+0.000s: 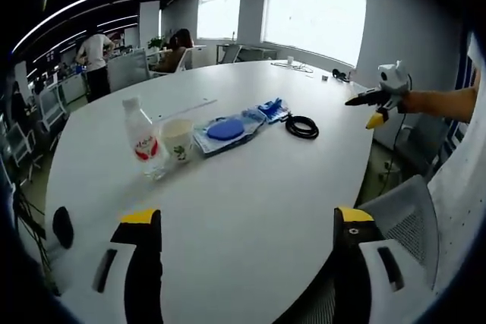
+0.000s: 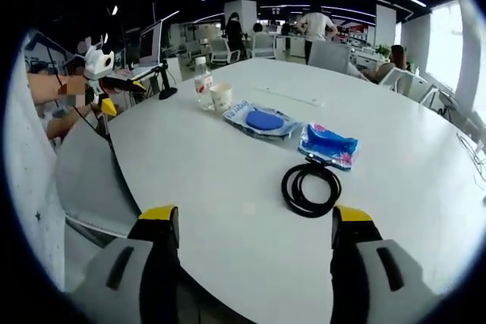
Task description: Arrange the tabletop items into an orderly group along one side of the table until the central work area is clear of visible clutter.
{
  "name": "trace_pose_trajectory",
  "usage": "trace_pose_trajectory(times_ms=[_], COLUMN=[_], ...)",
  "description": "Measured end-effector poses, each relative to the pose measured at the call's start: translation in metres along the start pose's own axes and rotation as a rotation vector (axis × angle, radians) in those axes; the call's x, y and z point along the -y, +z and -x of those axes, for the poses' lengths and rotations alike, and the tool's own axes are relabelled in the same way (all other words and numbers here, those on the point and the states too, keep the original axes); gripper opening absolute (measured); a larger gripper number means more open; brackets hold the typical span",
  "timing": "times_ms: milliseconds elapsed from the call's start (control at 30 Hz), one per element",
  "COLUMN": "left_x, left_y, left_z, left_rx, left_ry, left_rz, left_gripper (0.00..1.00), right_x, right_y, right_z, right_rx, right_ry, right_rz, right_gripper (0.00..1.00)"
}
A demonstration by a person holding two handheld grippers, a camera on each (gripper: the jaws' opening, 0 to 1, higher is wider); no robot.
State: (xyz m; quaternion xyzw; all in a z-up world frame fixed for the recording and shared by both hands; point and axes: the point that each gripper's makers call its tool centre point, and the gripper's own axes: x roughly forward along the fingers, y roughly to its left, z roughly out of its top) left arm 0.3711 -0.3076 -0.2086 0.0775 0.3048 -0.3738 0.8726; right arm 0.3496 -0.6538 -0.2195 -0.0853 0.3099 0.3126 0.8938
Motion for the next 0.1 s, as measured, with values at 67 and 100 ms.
trace_pose_trajectory(times_ms=[67, 100], left_x=[0.0000, 0.0000], left_y=[0.0000, -0.0001], left_z=[-0.0001, -0.0001], left_rx=[-0.001, -0.001], left_ry=[0.000, 0.000], left_rz=[0.001, -0.001], left_gripper=[0.96, 0.96], right_x=[-0.0002, -0.0003], right_y=[-0.0002, -0.0005], right_z=[0.0000, 0.0000], right_rx=[-0.001, -0.003], right_ry=[0.000, -0.001], right_rz=[-0.004, 0.000], right_gripper=[0.82, 0.82])
